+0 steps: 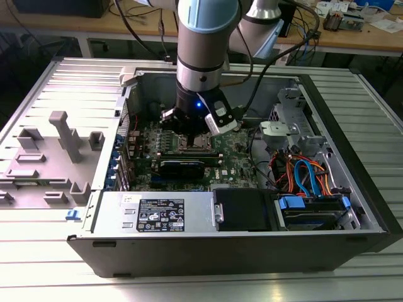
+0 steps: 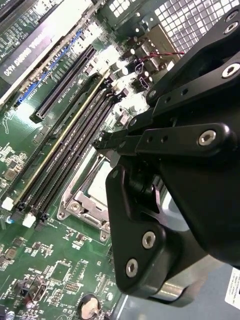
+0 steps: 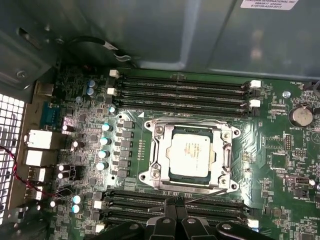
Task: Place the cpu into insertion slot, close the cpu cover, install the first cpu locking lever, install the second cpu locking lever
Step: 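Install the second cpu locking lever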
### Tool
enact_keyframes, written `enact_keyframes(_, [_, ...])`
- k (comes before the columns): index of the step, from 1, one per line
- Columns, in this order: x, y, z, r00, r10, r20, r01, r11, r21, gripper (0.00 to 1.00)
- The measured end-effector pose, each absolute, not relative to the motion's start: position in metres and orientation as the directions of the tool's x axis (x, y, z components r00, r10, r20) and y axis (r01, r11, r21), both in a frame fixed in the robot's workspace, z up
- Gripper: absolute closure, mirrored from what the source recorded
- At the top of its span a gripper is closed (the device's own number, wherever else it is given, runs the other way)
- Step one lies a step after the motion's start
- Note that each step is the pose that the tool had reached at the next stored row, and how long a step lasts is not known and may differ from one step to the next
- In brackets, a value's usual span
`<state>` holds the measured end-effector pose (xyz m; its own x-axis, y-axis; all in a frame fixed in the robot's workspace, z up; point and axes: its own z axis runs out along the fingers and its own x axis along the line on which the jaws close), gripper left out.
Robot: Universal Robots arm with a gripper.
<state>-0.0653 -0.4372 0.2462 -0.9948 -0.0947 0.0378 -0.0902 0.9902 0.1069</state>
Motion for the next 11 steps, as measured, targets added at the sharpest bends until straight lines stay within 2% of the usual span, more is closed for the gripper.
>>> enact_keyframes(11, [-0.0710,-0.4373,0.2444,-0.995,-0.095,0.036,-0.090,0.988,0.123,0.88])
